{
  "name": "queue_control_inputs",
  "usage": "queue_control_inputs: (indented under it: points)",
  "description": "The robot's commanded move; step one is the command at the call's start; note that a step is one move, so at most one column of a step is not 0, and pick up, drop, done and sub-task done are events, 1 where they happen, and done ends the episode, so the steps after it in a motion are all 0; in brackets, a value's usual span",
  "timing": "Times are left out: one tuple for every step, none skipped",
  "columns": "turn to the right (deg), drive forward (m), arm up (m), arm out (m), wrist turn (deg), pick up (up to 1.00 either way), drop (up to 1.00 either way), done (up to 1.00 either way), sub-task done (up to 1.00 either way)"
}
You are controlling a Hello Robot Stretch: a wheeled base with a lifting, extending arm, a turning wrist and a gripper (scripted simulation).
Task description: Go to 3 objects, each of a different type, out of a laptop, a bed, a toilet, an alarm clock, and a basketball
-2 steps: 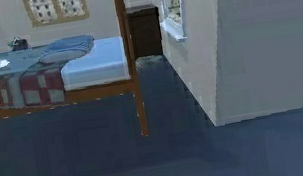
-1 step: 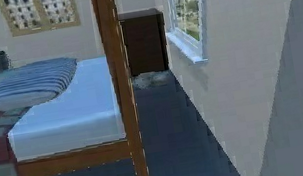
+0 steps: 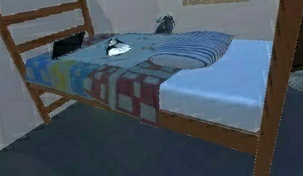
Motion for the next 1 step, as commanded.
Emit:
queue_control_inputs:
  points:
    - [0.0,0.00,0.00,0.00,0.0,0.00,0.00,1.00,0.00]
